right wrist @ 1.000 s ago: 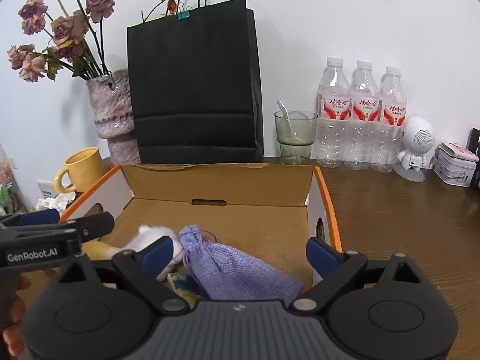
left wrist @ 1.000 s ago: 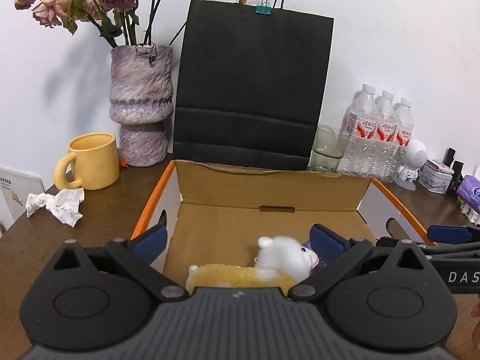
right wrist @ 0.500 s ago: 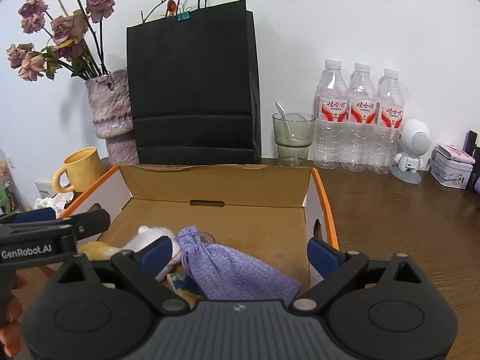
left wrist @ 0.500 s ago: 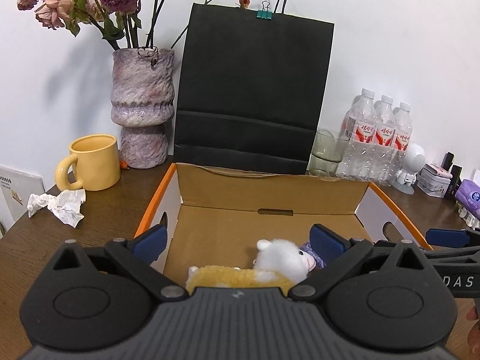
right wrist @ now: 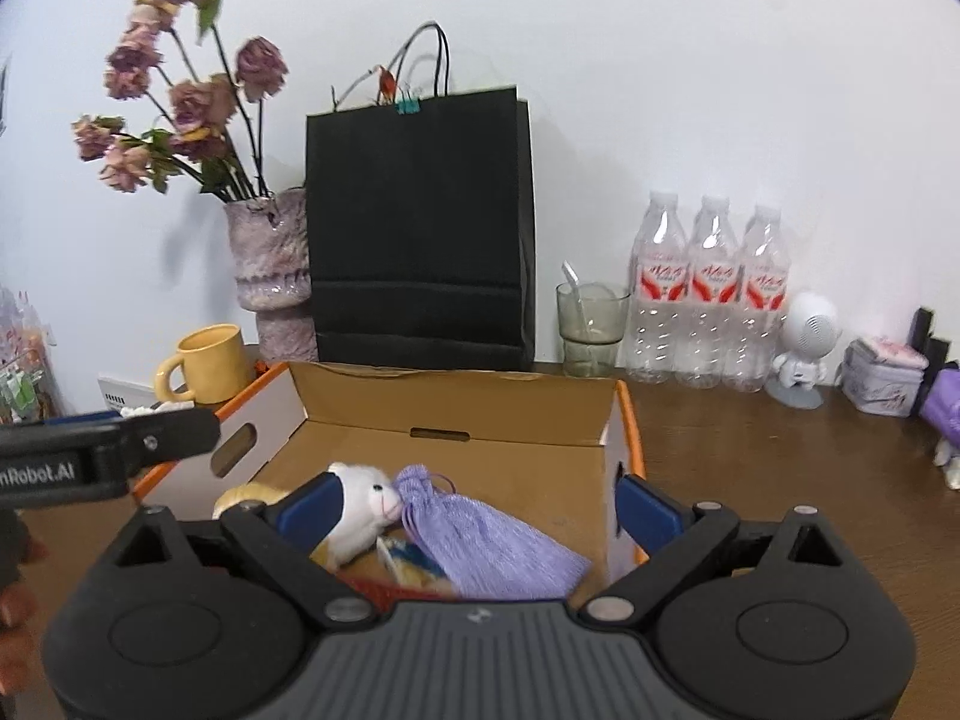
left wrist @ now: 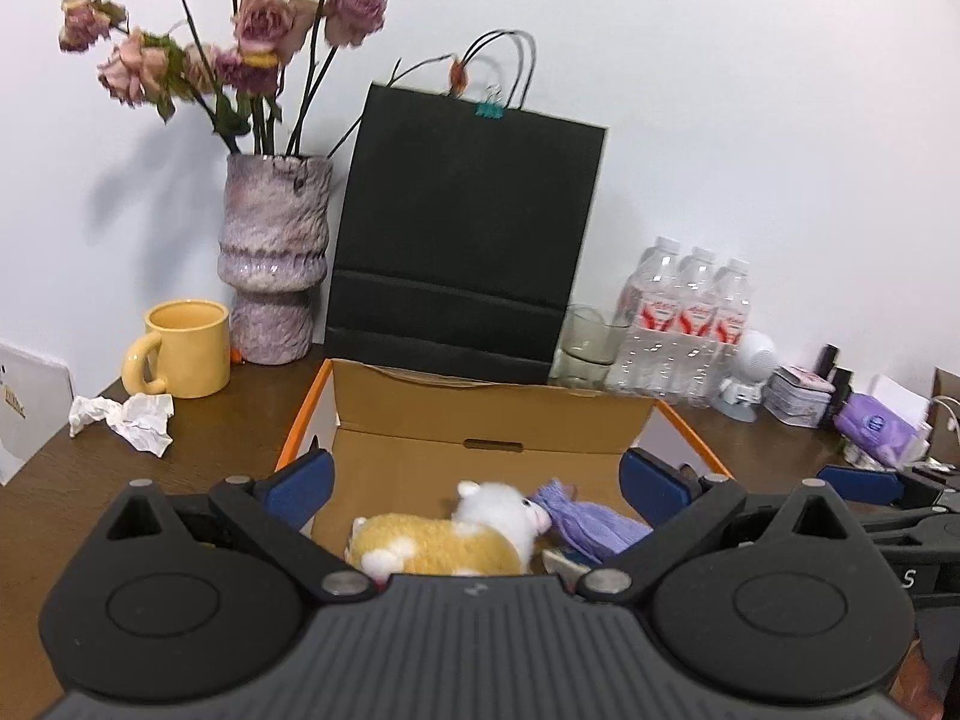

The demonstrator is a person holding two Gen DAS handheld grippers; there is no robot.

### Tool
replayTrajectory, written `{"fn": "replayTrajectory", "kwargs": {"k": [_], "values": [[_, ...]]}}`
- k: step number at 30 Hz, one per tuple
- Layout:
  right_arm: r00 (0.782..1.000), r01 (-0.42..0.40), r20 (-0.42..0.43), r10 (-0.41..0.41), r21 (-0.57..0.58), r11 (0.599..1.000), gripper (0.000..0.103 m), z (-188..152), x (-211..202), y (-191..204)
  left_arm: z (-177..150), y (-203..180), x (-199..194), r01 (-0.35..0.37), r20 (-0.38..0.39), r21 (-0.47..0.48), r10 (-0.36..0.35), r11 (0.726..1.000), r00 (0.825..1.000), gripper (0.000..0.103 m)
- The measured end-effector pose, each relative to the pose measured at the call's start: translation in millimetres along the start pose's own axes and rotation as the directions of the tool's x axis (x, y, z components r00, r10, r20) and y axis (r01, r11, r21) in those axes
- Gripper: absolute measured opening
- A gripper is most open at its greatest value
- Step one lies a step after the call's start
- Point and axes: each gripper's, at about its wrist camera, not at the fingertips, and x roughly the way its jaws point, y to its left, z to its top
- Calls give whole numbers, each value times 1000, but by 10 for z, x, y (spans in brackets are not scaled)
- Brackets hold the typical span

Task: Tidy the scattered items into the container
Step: 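Grasp the clear plastic wrapper with the left tool while the right tool grasps the green tissue pack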

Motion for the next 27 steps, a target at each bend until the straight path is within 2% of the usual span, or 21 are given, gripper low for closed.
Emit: {"fn": "replayTrajectory", "kwargs": {"k": [6,12,19,27], "values": [[999,30,18,-30,0,1000,102,-295,-405,-50,-218,-44,-401,6,35,14,-7,1000,999,103],[999,23,-40,-22,24,999,103,-669,-582,-88,-484,-77,-621,19,-14,54,-18,998,1000,103],[995,40,-98,-34,57,998,103,-1052,-700,-122,-768,-87,-750,27,-84,52,-22,998,996,103],[989,61,-140,-50,71,996,103,-1300,-773,-199,-1003,-139,-827,33,-137,69,-23,997,990,103]]}}
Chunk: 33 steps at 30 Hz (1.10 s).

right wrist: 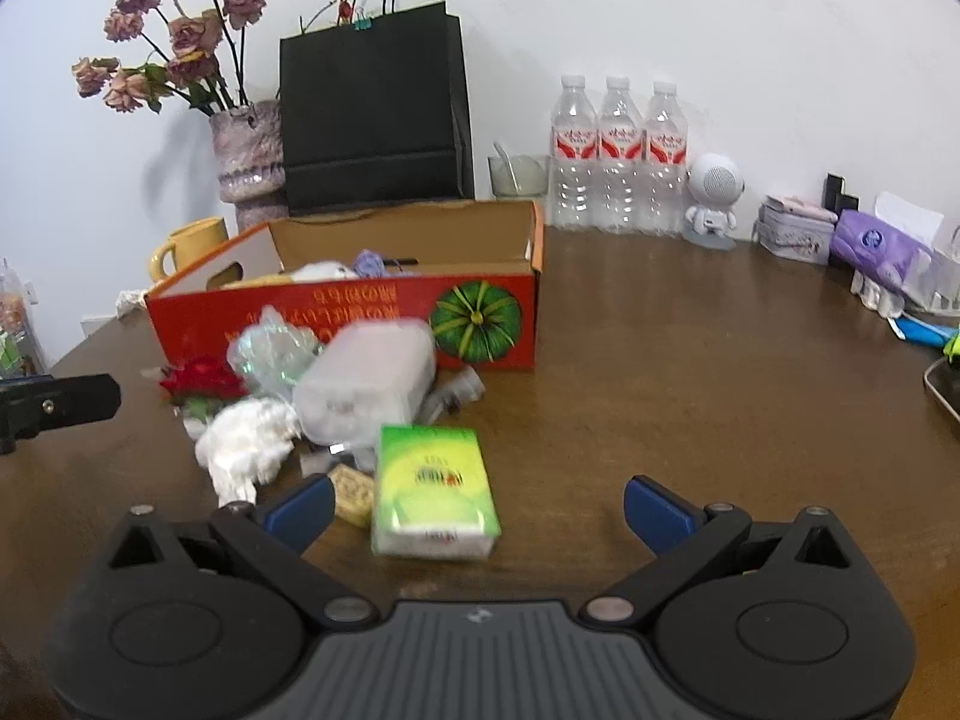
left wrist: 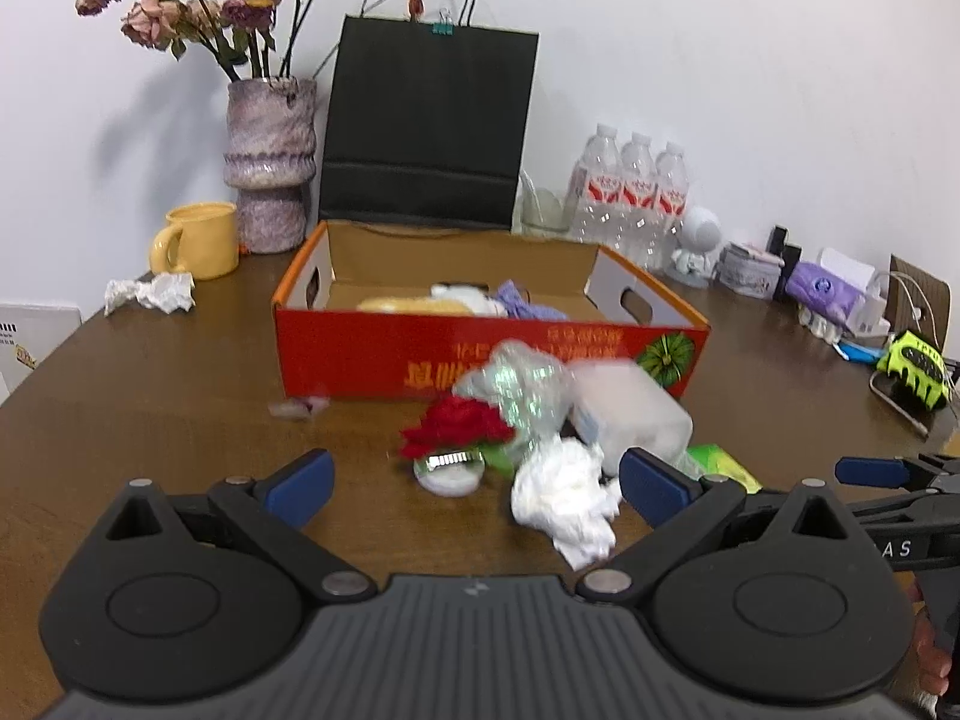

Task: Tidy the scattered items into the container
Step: 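Grasp the clear plastic wrapper with the left tool while the right tool grasps the green tissue pack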

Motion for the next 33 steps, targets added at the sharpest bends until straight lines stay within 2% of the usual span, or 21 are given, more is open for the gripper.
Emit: {"fn": "replayTrajectory", "kwargs": {"k": [5,11,14,17,18,20,21,22,33], "values": [[1000,0,-22,0,-25,1000,103,-48,55,41,-105,-61,83,15,-53,12,-15,1000,998,103],[1000,3,-31,-4,-39,999,101,-30,129,53,-254,-310,152,69,-92,131,-57,989,994,101],[999,-4,-47,3,-36,999,95,-11,187,43,-308,-384,213,96,-121,171,-75,981,990,88],[998,-13,-58,11,-30,999,89,6,258,54,-359,-436,297,111,-152,193,-82,975,985,66],[998,-16,-60,15,-30,999,87,10,278,59,-372,-441,324,117,-161,195,-85,974,983,53],[997,-28,-69,26,-27,999,76,9,312,66,-400,-464,342,113,-152,220,-81,969,985,36],[997,-42,-72,40,-23,999,60,3,318,62,-403,-467,342,123,-150,226,-90,966,985,22],[997,-45,-61,43,-24,999,45,-4,305,61,-403,-461,340,135,-151,221,-102,966,983,18],[999,-52,-13,52,-17,999,45,-78,205,75,-404,-427,324,131,-132,206,-105,970,986,17]]}}
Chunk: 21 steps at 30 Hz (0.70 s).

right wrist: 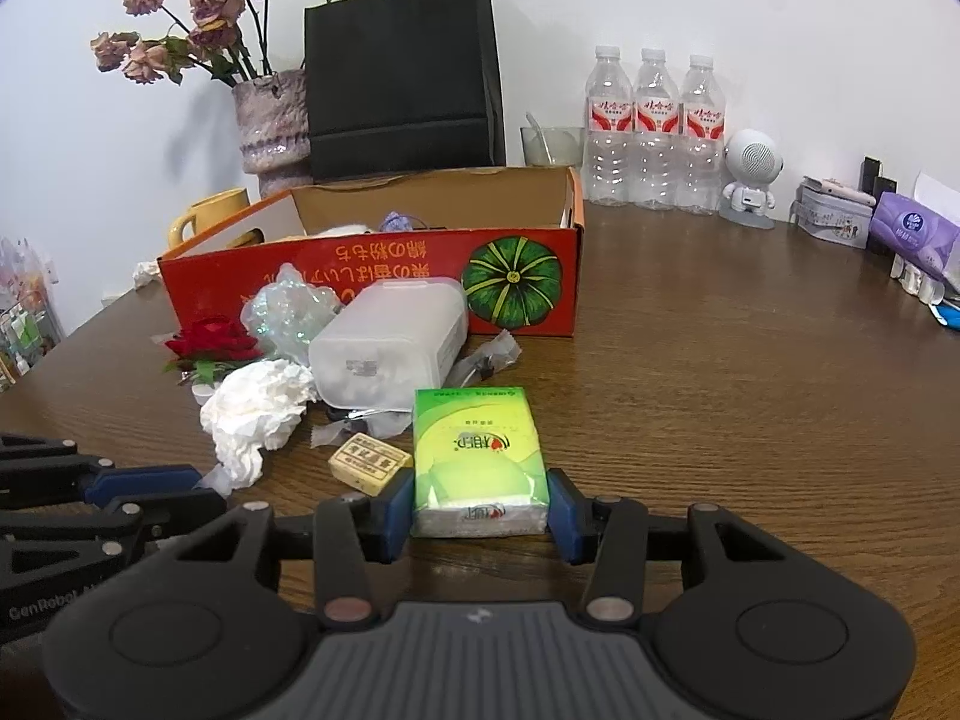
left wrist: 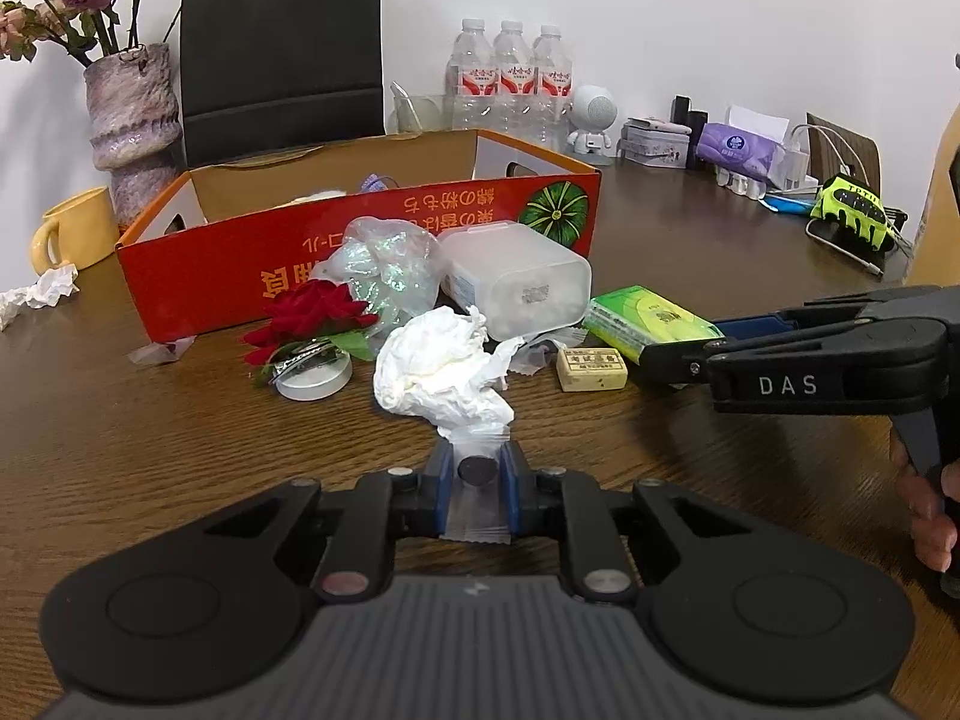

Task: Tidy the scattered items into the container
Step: 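Grasp the clear plastic wrapper with the left tool while the right tool grasps the green tissue pack, then lower the wrapper and green tissue pack into the box and open both tools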

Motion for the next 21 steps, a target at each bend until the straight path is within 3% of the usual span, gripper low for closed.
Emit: {"fn": "replayTrajectory", "kwargs": {"k": [11,21], "values": [[998,-3,63,1,23,1000,45,8,-186,30,63,91,-191,15,59,-43,-12,999,998,17],[983,-75,168,69,28,997,45,561,-264,191,660,484,-404,30,216,-129,-1,991,976,17]]}}
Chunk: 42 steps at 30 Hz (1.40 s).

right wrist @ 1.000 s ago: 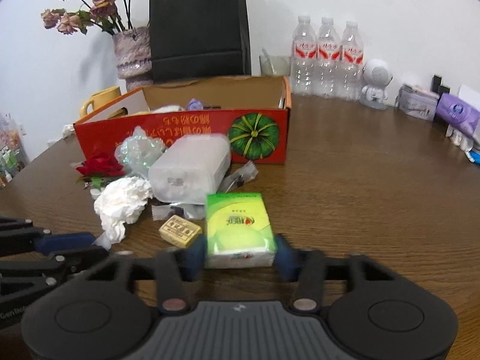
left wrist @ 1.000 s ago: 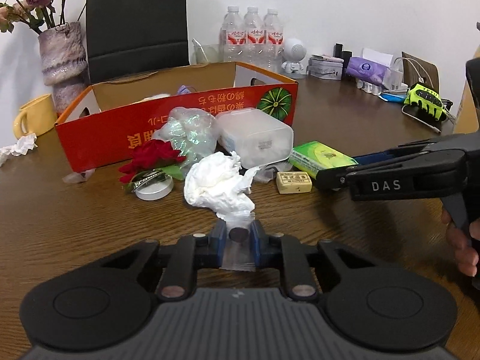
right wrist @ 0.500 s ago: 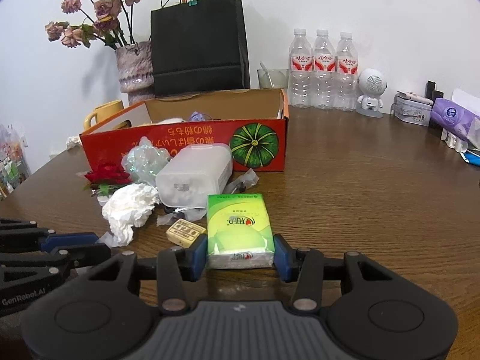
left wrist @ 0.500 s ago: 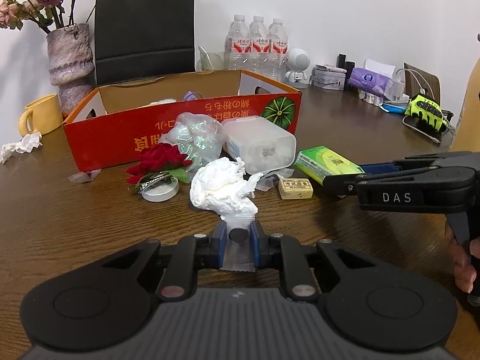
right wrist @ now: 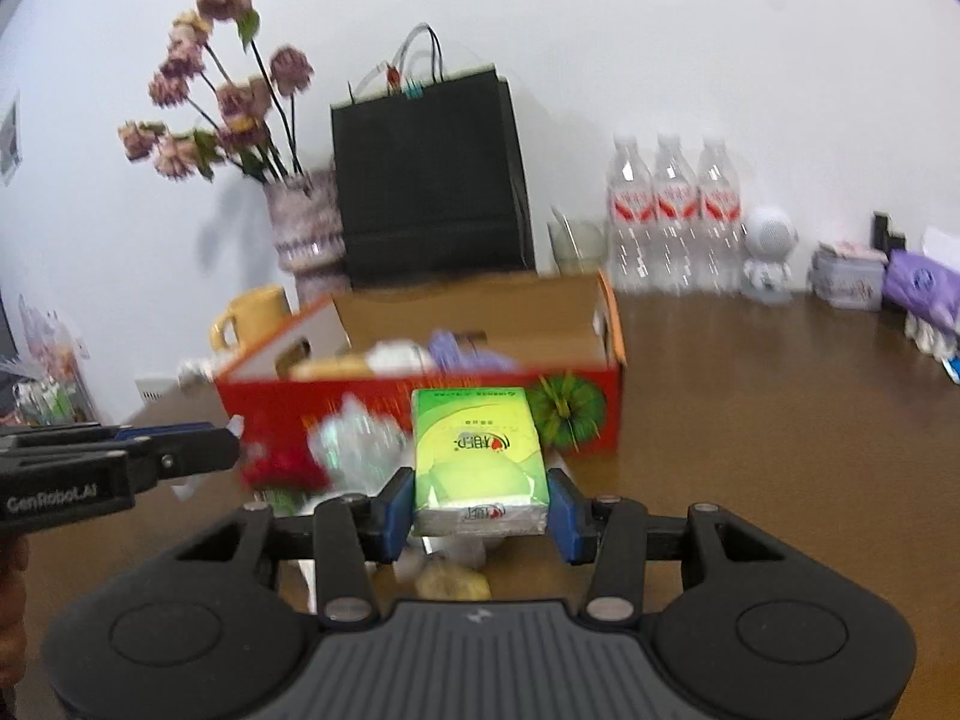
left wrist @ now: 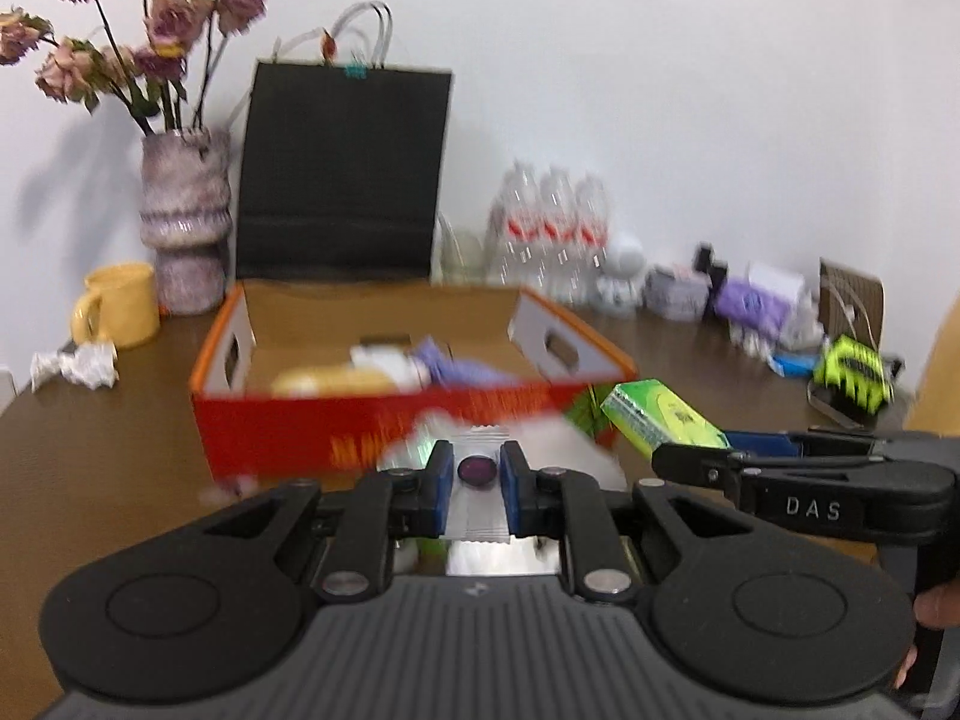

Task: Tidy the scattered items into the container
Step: 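Lower the wrapper and green tissue pack into the box and open both tools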

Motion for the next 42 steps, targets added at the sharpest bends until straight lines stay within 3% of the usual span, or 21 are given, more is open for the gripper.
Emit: {"fn": "replayTrajectory", "kwargs": {"k": [7,12,20,30,32,33,34,36,39,42], "values": [[998,-8,68,8,-2,1000,45,573,378,95,465,251,330,-28,58,-47,30,999,998,17],[999,3,44,-1,-24,1000,45,819,863,100,685,510,710,-61,72,-122,71,991,995,17],[999,29,-43,-30,-22,999,45,816,1523,16,700,817,1214,-127,3,-148,129,981,992,17],[995,45,-83,-46,-19,999,45,744,1622,-42,580,849,1420,-148,-62,-134,140,980,988,18],[994,48,-98,-50,-25,999,47,751,1640,-47,572,847,1445,-145,-75,-129,136,981,988,28],[993,51,-109,-54,-26,998,58,755,1650,-53,571,849,1458,-147,-82,-134,137,980,987,54],[991,61,-118,-63,-25,998,75,759,1660,-60,564,852,1466,-162,-92,-143,150,976,984,83],[989,78,-124,-82,-37,996,92,766,1660,-61,564,845,1460,-186,-88,-140,175,973,981,99],[982,92,-159,-101,-63,994,100,778,1683,-53,587,820,1439,-220,-82,-122,211,968,974,103],[980,91,-171,-98,-54,994,100,782,1683,-62,591,810,1449,-260,-104,-114,248,959,963,103]]}}
